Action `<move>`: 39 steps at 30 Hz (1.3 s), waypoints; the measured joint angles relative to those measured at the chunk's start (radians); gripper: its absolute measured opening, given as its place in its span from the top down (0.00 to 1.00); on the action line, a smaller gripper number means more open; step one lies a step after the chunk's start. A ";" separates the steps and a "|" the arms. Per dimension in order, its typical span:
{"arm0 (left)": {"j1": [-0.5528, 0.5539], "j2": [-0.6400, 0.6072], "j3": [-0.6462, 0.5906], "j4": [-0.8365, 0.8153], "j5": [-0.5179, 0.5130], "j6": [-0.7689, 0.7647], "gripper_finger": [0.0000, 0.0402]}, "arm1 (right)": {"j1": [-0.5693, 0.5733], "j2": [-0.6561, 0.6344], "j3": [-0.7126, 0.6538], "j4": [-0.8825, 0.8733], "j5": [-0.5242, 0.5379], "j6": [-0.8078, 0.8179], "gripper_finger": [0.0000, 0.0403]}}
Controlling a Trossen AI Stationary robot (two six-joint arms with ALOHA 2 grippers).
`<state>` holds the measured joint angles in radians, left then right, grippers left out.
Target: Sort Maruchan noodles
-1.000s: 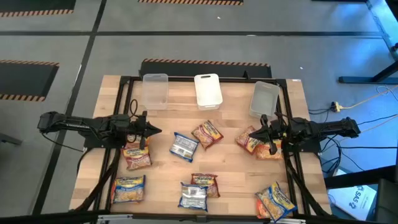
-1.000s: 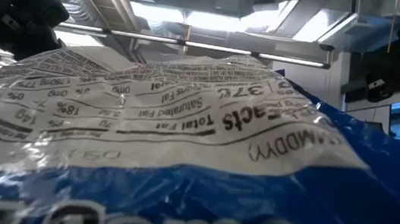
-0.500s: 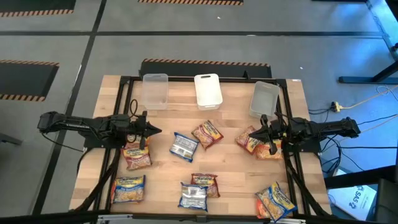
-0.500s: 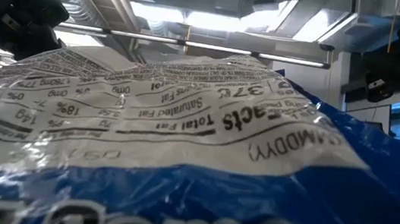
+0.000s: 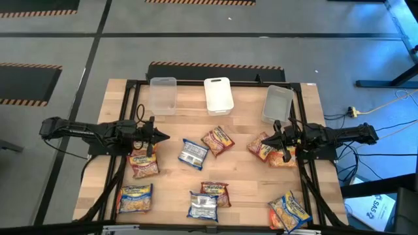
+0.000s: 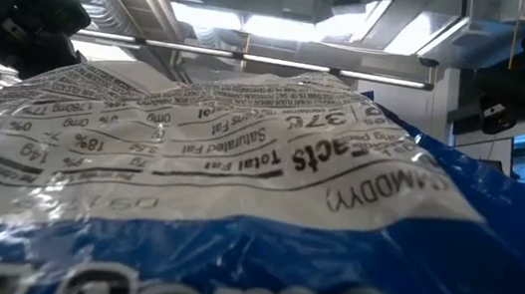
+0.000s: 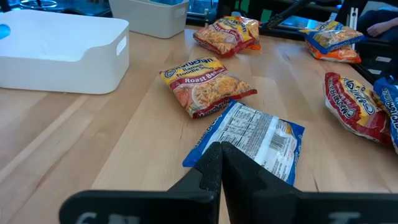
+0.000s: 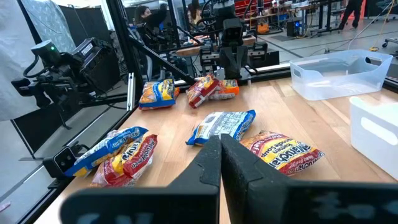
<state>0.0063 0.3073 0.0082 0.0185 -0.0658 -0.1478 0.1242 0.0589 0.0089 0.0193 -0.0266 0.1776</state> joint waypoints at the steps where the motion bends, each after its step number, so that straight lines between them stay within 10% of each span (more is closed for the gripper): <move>1: 0.000 0.000 0.000 0.000 0.000 0.000 0.99 | 0.000 0.000 0.000 0.000 0.000 0.000 1.00; 39: 0.000 0.000 0.000 0.231 -0.073 -0.161 0.99 | 0.000 -0.001 -0.001 0.117 0.045 -0.005 1.00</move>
<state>0.0063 0.3073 0.0078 0.2495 -0.1384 -0.3084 0.1242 0.0582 0.0082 0.1359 0.0181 0.1722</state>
